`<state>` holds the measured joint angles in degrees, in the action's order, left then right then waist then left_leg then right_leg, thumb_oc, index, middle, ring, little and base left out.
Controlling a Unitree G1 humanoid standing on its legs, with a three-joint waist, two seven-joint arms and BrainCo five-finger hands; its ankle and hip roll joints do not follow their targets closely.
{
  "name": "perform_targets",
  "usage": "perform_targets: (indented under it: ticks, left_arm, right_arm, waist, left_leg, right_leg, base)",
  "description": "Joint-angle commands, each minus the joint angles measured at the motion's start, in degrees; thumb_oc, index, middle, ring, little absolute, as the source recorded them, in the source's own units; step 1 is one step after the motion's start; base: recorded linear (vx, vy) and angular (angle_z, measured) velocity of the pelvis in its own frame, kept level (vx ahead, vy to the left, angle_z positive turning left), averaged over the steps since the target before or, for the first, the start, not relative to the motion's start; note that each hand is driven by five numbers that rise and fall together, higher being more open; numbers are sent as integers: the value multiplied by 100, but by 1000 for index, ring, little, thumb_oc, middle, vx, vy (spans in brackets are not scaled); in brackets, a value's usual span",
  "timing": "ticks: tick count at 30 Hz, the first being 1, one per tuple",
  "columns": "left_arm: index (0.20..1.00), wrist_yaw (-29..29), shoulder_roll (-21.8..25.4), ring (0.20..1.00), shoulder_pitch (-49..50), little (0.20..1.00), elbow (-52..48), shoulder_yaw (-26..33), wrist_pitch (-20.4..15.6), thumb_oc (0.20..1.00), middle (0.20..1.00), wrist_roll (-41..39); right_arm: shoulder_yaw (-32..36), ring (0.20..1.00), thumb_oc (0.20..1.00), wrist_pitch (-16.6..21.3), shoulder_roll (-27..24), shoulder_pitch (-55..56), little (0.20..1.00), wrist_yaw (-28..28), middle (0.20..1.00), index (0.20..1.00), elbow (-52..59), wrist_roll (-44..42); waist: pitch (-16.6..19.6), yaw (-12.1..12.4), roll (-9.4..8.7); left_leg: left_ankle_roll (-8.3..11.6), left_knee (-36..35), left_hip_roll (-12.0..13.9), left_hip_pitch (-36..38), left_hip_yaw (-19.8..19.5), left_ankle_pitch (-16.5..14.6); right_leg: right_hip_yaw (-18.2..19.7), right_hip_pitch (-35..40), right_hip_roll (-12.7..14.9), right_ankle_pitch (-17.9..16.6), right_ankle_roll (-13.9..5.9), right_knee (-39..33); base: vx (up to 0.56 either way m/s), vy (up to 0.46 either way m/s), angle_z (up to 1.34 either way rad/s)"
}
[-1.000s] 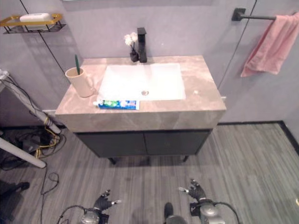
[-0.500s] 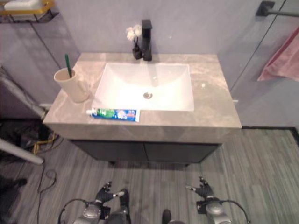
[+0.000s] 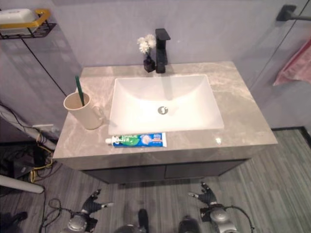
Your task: Put brush and paste in cup on sink, flatten towel.
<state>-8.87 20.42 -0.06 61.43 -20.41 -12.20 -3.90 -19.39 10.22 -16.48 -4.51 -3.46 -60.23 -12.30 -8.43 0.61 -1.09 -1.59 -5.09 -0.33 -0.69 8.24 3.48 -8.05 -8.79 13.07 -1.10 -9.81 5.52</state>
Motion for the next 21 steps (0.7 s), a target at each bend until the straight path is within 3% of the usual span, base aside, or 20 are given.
perform_targets:
  ticks: [1, 4, 7, 8, 12, 13, 17, 21]
  left_arm:
    - [1000, -25, 46, 1000, 146, 1000, -295, -19, -249, 1000, 1000, 381]
    - [1000, 138, 497, 1000, 1020, 1000, -1696, 143, -466, 1000, 1000, 455]
    - [1000, 380, 1306, 1000, 1545, 1000, -2982, 138, -698, 1000, 1000, 898]
    - [1000, 500, 1821, 1000, 1814, 1000, -3816, 385, -860, 1000, 1000, 1040]
    - [1000, 571, 2774, 1000, 2540, 1000, -5199, 1309, -1011, 1000, 1000, 1127]
    - [1000, 429, 3040, 1000, 2739, 1000, -5645, 1805, -1083, 1000, 1000, 1124]
    - [1000, 220, 3210, 1000, 3213, 1000, -6500, 2860, -1110, 1000, 1000, 967]
    - [1000, 20, 3089, 1000, 3013, 1000, -6685, 3140, -1130, 1000, 1000, 758]
  right_arm:
    - [-129, 1000, 1000, 59, -234, -284, 1000, -101, 1000, 1000, -438, 405]
    - [298, 1000, 1000, 69, -463, -171, 1000, -217, 1000, 1000, -1167, 541]
    - [612, 1000, 1000, 28, -510, -97, 1000, -225, 1000, 1000, -1712, 629]
    - [731, 1000, 1000, -34, -537, 43, 1000, -204, 1000, 1000, -1999, 813]
    - [937, 1000, 1000, -172, -497, 287, 1000, -172, 1000, 1000, -2359, 1010]
    - [975, 1000, 1000, -214, -478, 387, 1000, -163, 1000, 1000, -2366, 1090]
    - [858, 1000, 1000, -283, -292, 518, 1000, -59, 1000, 1000, -2197, 1022]
    - [692, 1000, 1000, -323, -170, 478, 1000, -60, 1000, 1000, -2083, 972]
  waist:
    - [136, 221, -47]
    - [286, 446, -26]
    - [313, 552, 30]
    - [322, 645, 71]
    - [401, 771, 106]
    - [441, 878, 158]
    - [518, 933, 163]
    - [557, 939, 190]
  left_leg:
    - [314, 400, 302, -343, -560, 144]
    - [444, 142, 402, -271, -808, 273]
    - [545, 65, 480, -277, -967, 315]
    - [595, 51, 521, -289, -1075, 312]
    - [650, 37, 524, -287, -1284, 324]
    - [675, 20, 519, -283, -1349, 334]
    - [722, 9, 500, -318, -1467, 353]
    - [738, 9, 483, -339, -1463, 342]
  right_leg:
    - [-61, 327, -185, -784, 9, -309]
    - [-492, 716, -267, -698, 3, -653]
    - [-699, 854, -318, -571, 14, -704]
    - [-818, 913, -329, -502, 26, -701]
    - [-1080, 1092, -327, -424, 27, -737]
    - [-1165, 1154, -318, -412, 14, -759]
    - [-1278, 1259, -314, -437, 1, -908]
    - [-1278, 1280, -292, -469, -7, -1002]
  base:
    - [127, -149, 49]
    - [173, -196, 36]
    - [65, -116, 54]
    - [62, -128, 54]
    - [54, -77, 37]
    - [53, -50, 40]
    - [23, -29, 20]
    - [6, -1, 14]
